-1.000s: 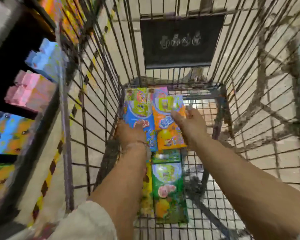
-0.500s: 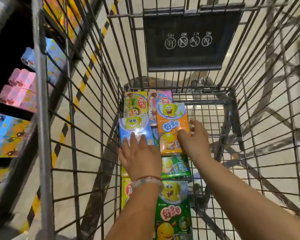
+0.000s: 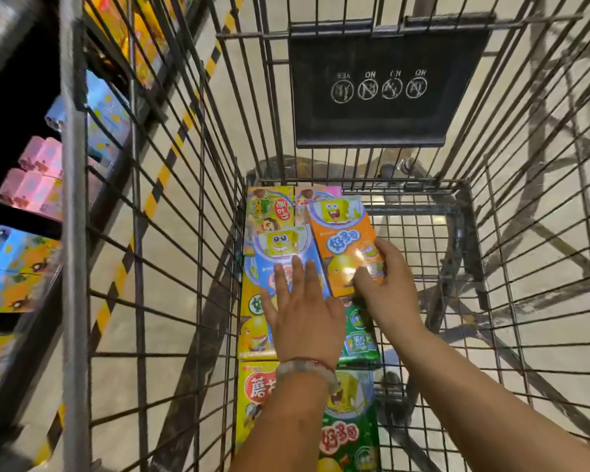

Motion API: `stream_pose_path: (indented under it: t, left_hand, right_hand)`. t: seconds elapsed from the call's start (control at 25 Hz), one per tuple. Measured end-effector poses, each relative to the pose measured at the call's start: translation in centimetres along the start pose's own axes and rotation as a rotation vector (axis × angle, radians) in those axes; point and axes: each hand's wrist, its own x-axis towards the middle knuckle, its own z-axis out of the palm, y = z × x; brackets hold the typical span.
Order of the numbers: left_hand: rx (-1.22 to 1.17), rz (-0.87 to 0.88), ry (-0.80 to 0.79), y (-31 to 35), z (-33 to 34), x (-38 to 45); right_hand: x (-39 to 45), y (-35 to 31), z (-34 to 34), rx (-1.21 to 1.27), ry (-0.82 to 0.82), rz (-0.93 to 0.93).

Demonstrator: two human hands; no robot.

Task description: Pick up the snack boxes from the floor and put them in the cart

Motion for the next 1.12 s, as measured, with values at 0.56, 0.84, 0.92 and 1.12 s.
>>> stream_pose_path:
  t: [0.56, 0.84, 0.92, 1.12]
  left_hand:
    - [-0.115, -0.034, 0.1, -1.1, -3.6, 8.0]
    - [-0.052, -0.095, 0.0, -0.4, -4.0, 8.1]
    - [-0.092, -0.128, 0.005, -0.1, -4.9, 7.6]
    - [-0.176, -0.045, -0.029, 2.8, -10.5, 5.0]
  right_hand:
    - [2.5, -2.0, 0.8, -0.304, -0.118, -0.233]
    - [2.7, -2.6, 0.0, -0.316, -0.246, -0.253]
    - [2.3, -3.2, -0.9, -0.307, -0.257, -0.258]
    - [1.0, -8.0, -5.2, -0.474, -0.217, -0.215]
